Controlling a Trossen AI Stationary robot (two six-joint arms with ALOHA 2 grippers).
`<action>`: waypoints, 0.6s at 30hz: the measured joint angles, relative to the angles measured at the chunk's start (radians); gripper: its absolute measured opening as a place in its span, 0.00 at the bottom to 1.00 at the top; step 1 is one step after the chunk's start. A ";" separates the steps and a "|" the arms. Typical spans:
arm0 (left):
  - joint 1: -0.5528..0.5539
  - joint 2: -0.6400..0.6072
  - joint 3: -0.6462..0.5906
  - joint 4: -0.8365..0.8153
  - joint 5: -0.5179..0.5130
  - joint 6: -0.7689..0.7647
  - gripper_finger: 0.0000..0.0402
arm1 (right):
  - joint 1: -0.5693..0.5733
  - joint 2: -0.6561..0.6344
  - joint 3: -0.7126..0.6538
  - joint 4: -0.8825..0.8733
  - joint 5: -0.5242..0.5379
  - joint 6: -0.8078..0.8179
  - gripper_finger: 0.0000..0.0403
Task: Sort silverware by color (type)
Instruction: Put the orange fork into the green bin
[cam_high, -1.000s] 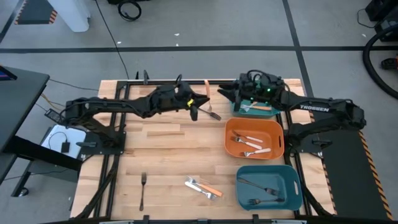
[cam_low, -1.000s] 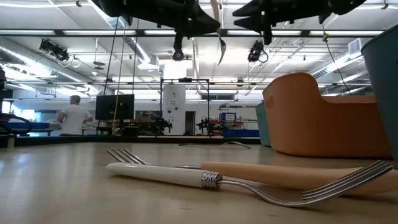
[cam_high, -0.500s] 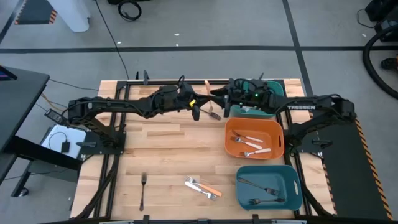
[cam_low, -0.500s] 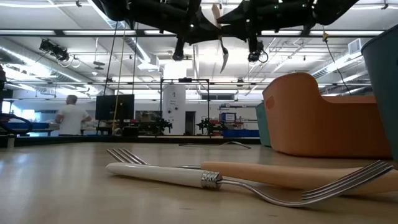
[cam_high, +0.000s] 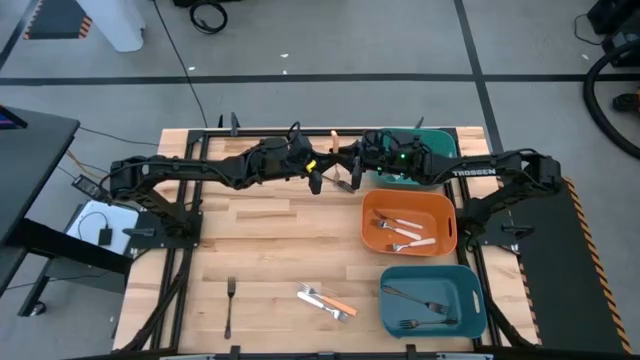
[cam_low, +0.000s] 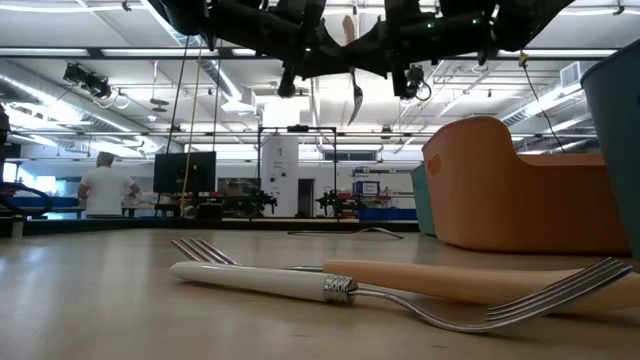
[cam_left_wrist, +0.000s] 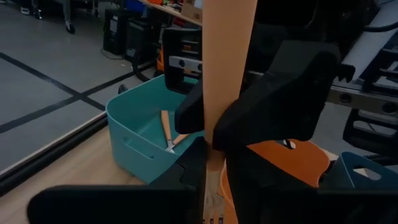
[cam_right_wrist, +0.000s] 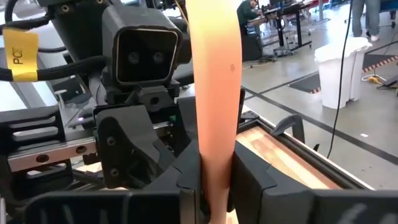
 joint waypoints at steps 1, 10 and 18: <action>0.000 0.000 0.000 -0.004 0.001 0.000 0.16 | 0.000 -0.003 0.000 -0.005 0.000 -0.004 0.15; 0.010 0.000 0.001 -0.019 0.003 0.000 0.24 | -0.030 -0.108 0.000 -0.199 0.078 -0.119 0.15; 0.066 -0.001 0.001 -0.100 0.003 0.029 0.26 | -0.097 -0.347 0.000 -0.711 0.229 -0.226 0.15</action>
